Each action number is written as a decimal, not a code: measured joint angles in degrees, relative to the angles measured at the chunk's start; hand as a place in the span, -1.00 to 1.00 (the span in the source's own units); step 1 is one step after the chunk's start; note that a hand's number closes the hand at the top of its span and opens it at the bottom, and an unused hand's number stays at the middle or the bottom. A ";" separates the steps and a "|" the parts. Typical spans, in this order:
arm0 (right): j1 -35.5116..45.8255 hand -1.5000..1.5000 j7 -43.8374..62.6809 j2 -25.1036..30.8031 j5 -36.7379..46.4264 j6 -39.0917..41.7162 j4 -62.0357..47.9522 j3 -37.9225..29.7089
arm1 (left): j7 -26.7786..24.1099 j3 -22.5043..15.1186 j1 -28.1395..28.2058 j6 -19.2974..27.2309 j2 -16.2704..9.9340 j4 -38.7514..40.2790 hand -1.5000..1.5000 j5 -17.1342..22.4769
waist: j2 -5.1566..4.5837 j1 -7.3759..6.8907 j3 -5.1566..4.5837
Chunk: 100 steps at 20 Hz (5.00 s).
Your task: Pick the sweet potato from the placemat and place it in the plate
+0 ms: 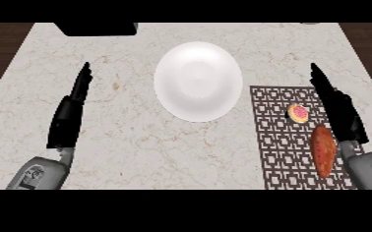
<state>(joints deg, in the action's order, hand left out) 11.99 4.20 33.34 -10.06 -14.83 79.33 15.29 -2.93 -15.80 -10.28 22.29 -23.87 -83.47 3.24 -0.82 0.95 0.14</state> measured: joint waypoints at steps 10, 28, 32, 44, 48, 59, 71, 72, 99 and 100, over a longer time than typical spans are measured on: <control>0.20 -1.00 0.64 -5.10 2.38 -15.09 -3.58 -7.55 | -2.15 2.92 4.96 -7.04 1.00 2.34 0.00 7.22 | 0.55 -0.66 -0.52; -24.40 -1.00 10.90 -7.55 27.20 -36.57 17.46 -2.35 | -7.10 7.32 7.70 -15.14 1.88 7.33 0.00 9.77 | 0.94 -0.29 -0.36; -27.99 -1.00 23.17 -2.01 31.95 -30.10 21.96 -0.80 | -6.24 7.70 7.22 -15.11 1.77 6.67 0.00 9.78 | 0.85 -0.45 -0.44; -26.08 -1.00 50.54 5.51 33.64 -9.04 32.30 -1.45 | -6.19 8.69 7.82 -17.38 2.41 6.76 0.00 8.86 | 0.81 -1.03 -0.23; -25.99 -1.00 52.58 4.82 33.77 -5.59 30.99 -1.98 | -5.40 9.63 7.78 -18.09 2.61 6.13 0.00 8.51 | 0.83 -1.04 -0.20; -21.00 -1.00 52.40 -1.45 35.47 1.98 21.64 -2.97 | -5.74 12.41 6.76 -20.06 4.63 7.90 0.00 5.91 | 0.81 -0.94 -0.15; -17.13 1.00 44.04 -7.16 38.66 6.12 7.35 -8.31 | -5.46 14.63 5.53 -21.15 7.92 8.90 0.00 2.14 | 0.83 -0.92 -0.17; -16.51 1.00 42.70 -7.40 38.39 6.79 6.08 -8.50 | -5.45 14.47 5.64 -21.02 8.39 8.92 0.00 1.82 | 0.88 -0.90 -0.29; -37.14 1.00 57.08 -30.76 90.92 -10.76 24.83 12.67 | -4.59 17.76 8.82 -22.77 7.88 6.72 0.00 1.26 | 1.70 1.32 -0.78; -37.95 1.00 57.88 -31.23 93.98 -10.63 26.24 14.50 | -4.66 17.82 8.69 -22.96 7.75 6.93 0.00 1.28 | 1.63 1.39 -0.72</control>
<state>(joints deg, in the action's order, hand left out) -25.97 62.08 2.10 83.92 -25.45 105.56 29.79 -7.60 2.03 -1.58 -0.67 -16.12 -76.54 4.52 0.81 2.34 -0.58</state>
